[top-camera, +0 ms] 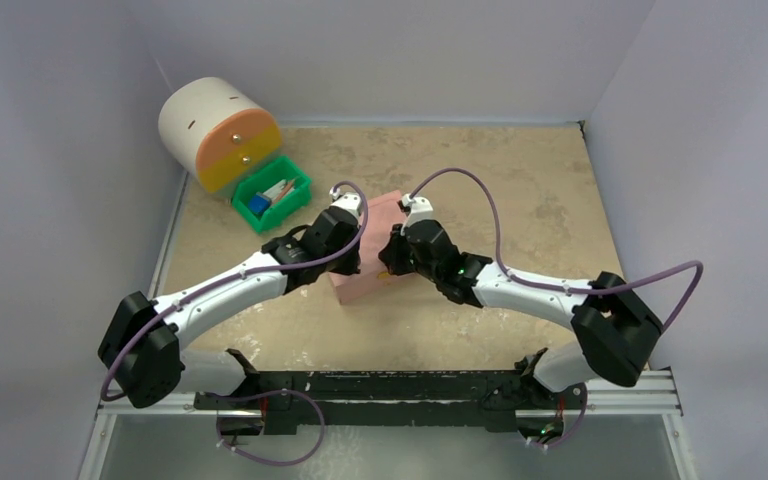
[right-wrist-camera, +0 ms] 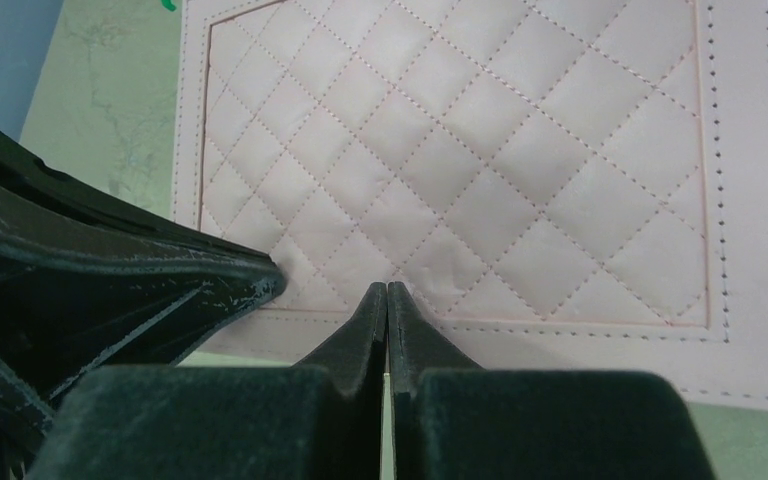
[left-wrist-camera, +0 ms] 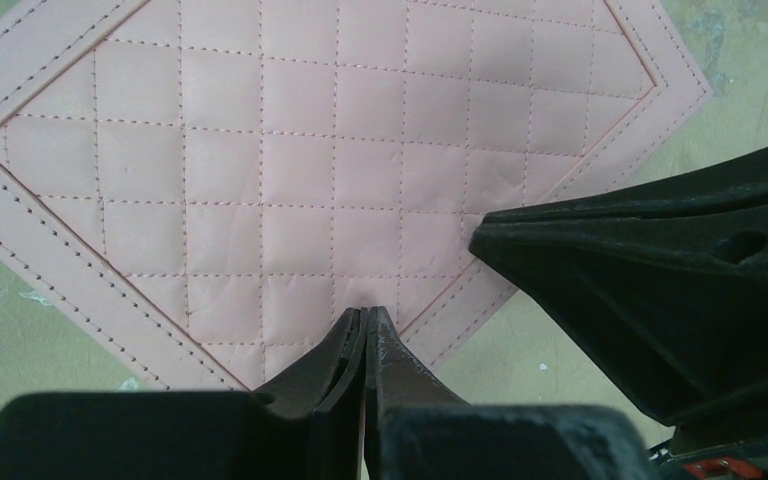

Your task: Organize the mixed jewelry

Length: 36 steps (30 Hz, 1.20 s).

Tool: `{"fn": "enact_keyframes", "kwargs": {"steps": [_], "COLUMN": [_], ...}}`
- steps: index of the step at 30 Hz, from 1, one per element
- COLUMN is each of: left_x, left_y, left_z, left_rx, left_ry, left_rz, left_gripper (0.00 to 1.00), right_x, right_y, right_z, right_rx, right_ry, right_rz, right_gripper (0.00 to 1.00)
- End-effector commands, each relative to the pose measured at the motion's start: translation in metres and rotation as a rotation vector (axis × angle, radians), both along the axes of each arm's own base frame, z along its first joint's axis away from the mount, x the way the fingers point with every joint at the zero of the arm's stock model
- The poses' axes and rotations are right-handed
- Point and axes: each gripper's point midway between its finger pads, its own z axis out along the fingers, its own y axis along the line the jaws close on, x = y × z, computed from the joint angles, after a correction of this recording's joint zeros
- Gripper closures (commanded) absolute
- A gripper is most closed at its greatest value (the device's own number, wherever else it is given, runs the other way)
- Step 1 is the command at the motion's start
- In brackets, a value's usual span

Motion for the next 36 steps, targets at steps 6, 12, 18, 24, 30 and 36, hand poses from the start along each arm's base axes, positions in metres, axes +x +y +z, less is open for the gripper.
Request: {"fn": "enact_keyframes", "kwargs": {"steps": [6,12,18,24,30,36], "left_x": [-0.023,-0.010,0.007,0.029,0.042,0.037], "left_y": [0.033,0.043,0.074,0.115,0.134,0.132], "left_z": [-0.001,0.062,0.114,0.128,0.114,0.098], "left_rx": [0.093,0.012,0.024,0.027,0.031,-0.069], "left_ry": [0.024,-0.148,-0.270,-0.274,-0.257,-0.220], "left_rz": [0.034,0.089,0.186,0.285,0.381,0.425], "left_gripper": [0.85,0.62,0.42,0.26,0.21,0.21], "right_x": [-0.011,0.000,0.017,0.020,0.015,-0.008], "right_y": [-0.036,-0.083,-0.140,-0.182,-0.226,-0.230], "right_z": [0.010,0.029,0.040,0.045,0.043,0.037], "right_rx": [-0.129,-0.195,-0.197,-0.198,-0.147,-0.074], "right_ry": [-0.003,-0.066,-0.075,-0.073,-0.027,0.008], "right_rz": [-0.044,-0.167,-0.286,-0.378,-0.456,-0.432], "right_gripper": [0.96,0.61,0.29,0.01,0.01,0.01]}}
